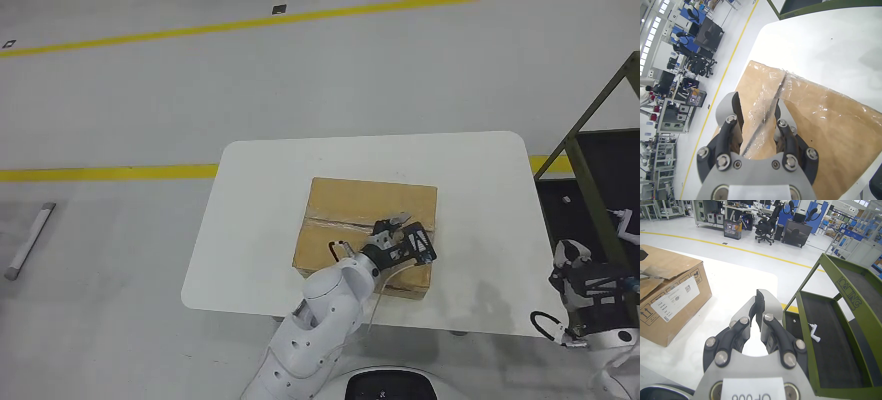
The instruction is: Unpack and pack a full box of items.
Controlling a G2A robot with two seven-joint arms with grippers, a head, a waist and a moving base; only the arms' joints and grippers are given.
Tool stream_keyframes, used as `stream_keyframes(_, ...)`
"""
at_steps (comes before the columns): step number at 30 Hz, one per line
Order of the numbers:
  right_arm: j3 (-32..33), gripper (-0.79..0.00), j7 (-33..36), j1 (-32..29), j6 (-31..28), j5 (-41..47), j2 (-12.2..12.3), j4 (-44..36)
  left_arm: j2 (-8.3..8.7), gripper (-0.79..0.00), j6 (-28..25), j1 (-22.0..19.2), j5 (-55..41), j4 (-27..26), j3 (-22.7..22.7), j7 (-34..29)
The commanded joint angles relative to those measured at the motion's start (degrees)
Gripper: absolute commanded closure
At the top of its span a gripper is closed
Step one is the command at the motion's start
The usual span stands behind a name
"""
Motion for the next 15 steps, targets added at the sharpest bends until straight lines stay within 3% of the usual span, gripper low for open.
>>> stream_keyframes(1,0.0,0.000,0.0,0.0,0.1,0.0,0.0,0.0,-0.04,-0.299,0.5,-0.1,0.1,0.3,0.1,0.3)
stream_keyframes(5,0.0,0.000,0.1,0.0,0.1,-0.1,-0.1,0.0,-0.14,-0.185,1.4,-0.2,-0.1,0.8,0.3,0.7)
stream_keyframes(7,0.0,0.000,0.2,0.0,0.0,-0.1,-0.1,0.0,-0.16,-0.062,1.5,-0.3,0.1,0.8,0.4,0.7)
stream_keyframes(11,0.0,0.000,0.2,0.2,-0.1,-0.2,-0.2,0.3,-0.15,-0.077,1.9,-0.2,0.3,0.9,0.3,0.8)
stream_keyframes(13,-0.1,0.000,0.2,0.3,-0.2,-0.2,-0.2,0.4,-0.14,-0.003,2.0,-0.2,0.5,1.1,0.3,0.8)
stream_keyframes(15,-0.1,0.000,0.2,0.4,-0.3,-0.3,-0.2,0.5,-0.16,0.000,2.3,-0.1,0.3,1.2,0.2,1.0)
